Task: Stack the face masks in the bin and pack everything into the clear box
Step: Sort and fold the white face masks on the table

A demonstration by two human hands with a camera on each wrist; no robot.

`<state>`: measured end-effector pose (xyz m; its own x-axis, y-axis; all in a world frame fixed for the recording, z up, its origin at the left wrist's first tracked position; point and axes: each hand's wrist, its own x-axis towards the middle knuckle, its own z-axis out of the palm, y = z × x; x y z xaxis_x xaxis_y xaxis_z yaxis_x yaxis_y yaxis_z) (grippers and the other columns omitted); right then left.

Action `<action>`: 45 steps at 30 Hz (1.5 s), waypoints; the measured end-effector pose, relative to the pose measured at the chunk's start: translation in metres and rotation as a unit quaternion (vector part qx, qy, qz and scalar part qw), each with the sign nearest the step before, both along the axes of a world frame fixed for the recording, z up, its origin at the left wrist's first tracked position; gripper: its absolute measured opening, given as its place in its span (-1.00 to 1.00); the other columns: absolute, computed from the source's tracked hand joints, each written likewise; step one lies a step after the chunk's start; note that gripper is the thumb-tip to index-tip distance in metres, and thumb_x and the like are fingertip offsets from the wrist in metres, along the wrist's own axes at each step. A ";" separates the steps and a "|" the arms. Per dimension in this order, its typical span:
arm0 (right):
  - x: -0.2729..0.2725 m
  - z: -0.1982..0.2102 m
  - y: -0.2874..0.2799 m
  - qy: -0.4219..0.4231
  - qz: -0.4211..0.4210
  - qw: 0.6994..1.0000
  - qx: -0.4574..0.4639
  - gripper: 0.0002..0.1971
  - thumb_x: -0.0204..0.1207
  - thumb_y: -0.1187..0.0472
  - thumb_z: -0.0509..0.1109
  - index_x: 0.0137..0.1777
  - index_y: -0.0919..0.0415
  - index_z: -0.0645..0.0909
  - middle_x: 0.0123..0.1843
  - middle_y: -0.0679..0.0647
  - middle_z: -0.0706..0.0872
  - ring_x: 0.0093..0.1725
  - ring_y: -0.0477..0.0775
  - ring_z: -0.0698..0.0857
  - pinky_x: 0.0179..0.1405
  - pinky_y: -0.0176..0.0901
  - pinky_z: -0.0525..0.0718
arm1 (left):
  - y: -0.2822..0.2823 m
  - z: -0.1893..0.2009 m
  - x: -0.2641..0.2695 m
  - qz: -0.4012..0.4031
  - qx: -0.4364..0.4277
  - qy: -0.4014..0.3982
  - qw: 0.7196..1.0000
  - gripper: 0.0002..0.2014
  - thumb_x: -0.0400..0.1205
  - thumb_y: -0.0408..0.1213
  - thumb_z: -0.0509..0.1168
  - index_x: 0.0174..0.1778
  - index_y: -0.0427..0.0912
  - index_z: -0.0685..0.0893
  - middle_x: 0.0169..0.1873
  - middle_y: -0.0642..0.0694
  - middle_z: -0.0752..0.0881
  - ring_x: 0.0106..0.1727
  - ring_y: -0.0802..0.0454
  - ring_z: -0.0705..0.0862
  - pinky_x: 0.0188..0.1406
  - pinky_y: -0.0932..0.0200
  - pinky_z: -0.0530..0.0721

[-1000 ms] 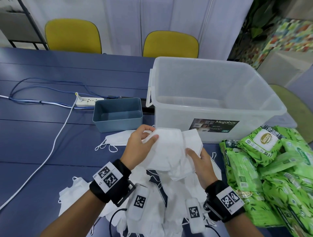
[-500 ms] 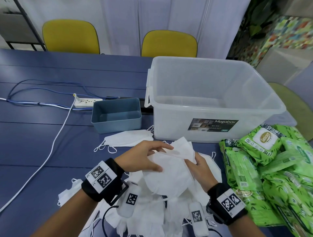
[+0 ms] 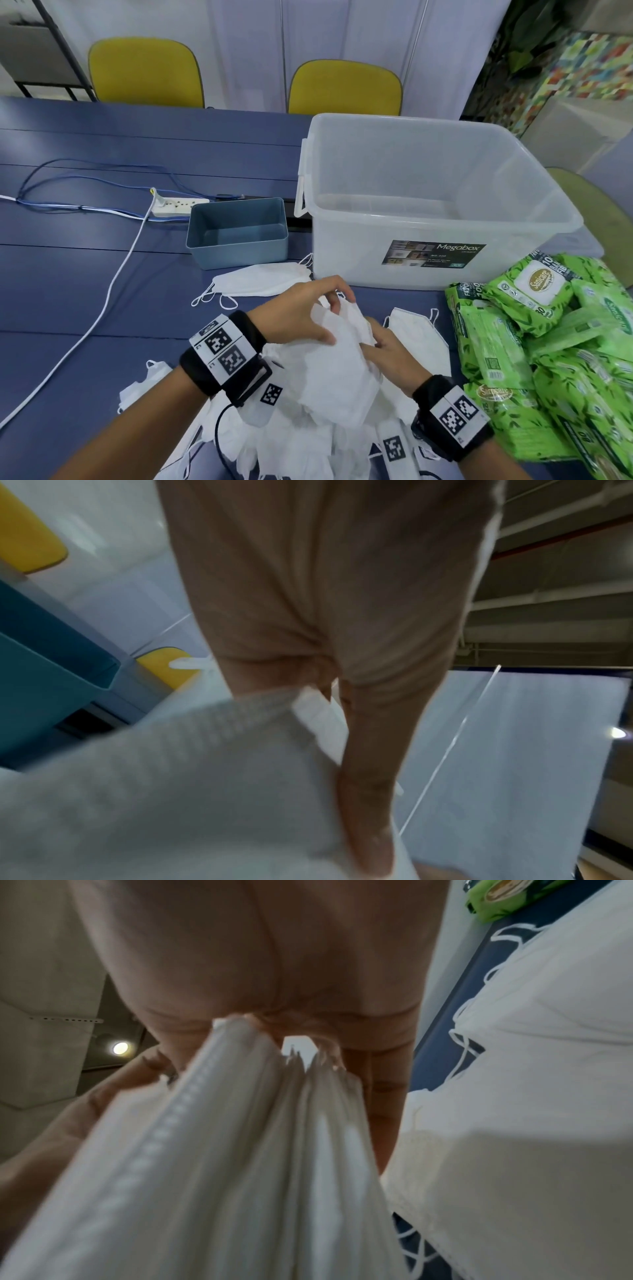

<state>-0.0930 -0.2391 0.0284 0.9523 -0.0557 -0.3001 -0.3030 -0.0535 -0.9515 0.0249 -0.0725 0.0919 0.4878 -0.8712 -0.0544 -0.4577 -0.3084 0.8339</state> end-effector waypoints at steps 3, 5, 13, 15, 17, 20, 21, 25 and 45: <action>0.001 0.002 -0.003 0.025 -0.002 0.999 0.024 -0.52 0.20 0.18 0.35 0.19 0.11 0.56 0.07 -0.04 0.68 0.04 -0.21 0.69 -0.17 -0.48 0.56 | -0.003 0.001 -0.006 -0.058 0.058 0.012 0.997 -0.45 0.38 -0.47 0.48 0.13 0.12 0.46 -0.14 0.16 0.54 -0.13 0.38 0.48 -0.04 0.42 0.45; 0.002 0.003 -0.001 0.029 0.012 0.999 0.020 -0.49 0.16 0.17 0.34 0.20 0.12 0.55 0.01 -0.07 0.70 -0.04 -0.25 0.69 -0.14 -0.44 0.58 | -0.007 -0.004 -0.011 -0.061 0.060 -0.008 0.996 -0.44 0.37 -0.48 0.46 0.19 0.05 0.47 -0.11 0.18 0.50 -0.09 0.40 0.45 0.05 0.33 0.48; -0.009 0.004 0.004 0.030 -0.029 0.993 0.111 -0.55 0.44 0.00 0.41 0.28 0.19 0.59 0.12 0.08 0.79 0.13 -0.01 0.76 0.03 -0.24 0.68 | -0.011 -0.030 -0.021 0.033 0.023 -0.099 0.994 -0.17 0.33 -0.13 0.56 0.48 0.24 0.30 0.22 0.08 0.35 0.27 0.13 0.30 0.40 0.09 0.32; -0.012 -0.005 0.004 0.018 -0.009 0.998 0.052 -0.29 0.20 -0.08 0.58 0.36 0.15 0.54 0.22 0.09 0.76 0.24 0.06 0.72 0.18 -0.10 0.68 | -0.010 -0.041 -0.025 0.061 0.025 -0.076 0.995 -0.14 0.31 -0.03 0.56 0.49 0.27 0.27 0.26 0.12 0.33 0.33 0.12 0.30 0.45 0.08 0.28; -0.015 -0.013 0.000 0.020 -0.001 1.000 0.020 -0.22 0.07 -0.06 0.65 0.34 0.13 0.53 0.22 0.07 0.75 0.24 0.05 0.72 0.21 -0.07 0.68 | -0.008 -0.053 -0.026 0.083 0.018 -0.024 0.996 -0.16 0.28 0.14 0.51 0.46 0.30 0.26 0.29 0.13 0.34 0.37 0.16 0.32 0.47 0.10 0.29; -0.024 -0.014 -0.013 0.031 -0.031 0.999 0.011 -0.05 -0.09 -0.14 0.72 0.34 0.21 0.54 0.18 0.08 0.78 0.17 0.02 0.76 0.13 -0.12 0.71 | -0.001 -0.074 -0.015 0.166 0.008 0.061 0.984 -0.33 0.39 0.21 0.43 0.38 0.25 0.33 0.27 0.04 0.40 0.34 0.14 0.42 0.45 0.12 0.37; -0.027 -0.014 -0.020 0.036 -0.061 0.997 0.008 0.02 -0.17 -0.20 0.74 0.33 0.23 0.55 0.15 0.08 0.79 0.14 0.03 0.77 0.10 -0.11 0.73 | 0.003 -0.085 -0.008 0.209 0.013 0.084 0.974 -0.43 0.48 0.13 0.41 0.37 0.16 0.38 0.26 -0.03 0.42 0.35 0.08 0.45 0.46 0.08 0.39; -0.036 -0.019 -0.053 0.037 -0.209 0.977 0.017 0.04 -0.38 -0.24 0.75 0.21 0.16 0.63 0.08 0.07 0.82 0.07 0.08 0.79 0.02 0.00 0.74 | 0.024 -0.126 0.013 0.334 0.170 0.111 0.921 -0.34 0.48 0.26 0.29 0.40 -0.08 0.47 0.32 -0.19 0.43 0.46 -0.16 0.38 0.49 -0.07 0.35; -0.043 -0.016 -0.061 -0.036 -0.343 0.937 0.058 0.10 -0.32 -0.26 0.76 0.30 0.23 0.62 0.21 0.14 0.77 0.22 0.21 0.73 0.33 0.31 0.59 | -0.024 -0.145 0.023 0.307 0.238 0.022 0.921 -0.33 0.38 -0.03 0.54 0.28 -0.28 0.45 0.28 -0.26 0.43 0.33 -0.19 0.43 0.31 0.07 0.41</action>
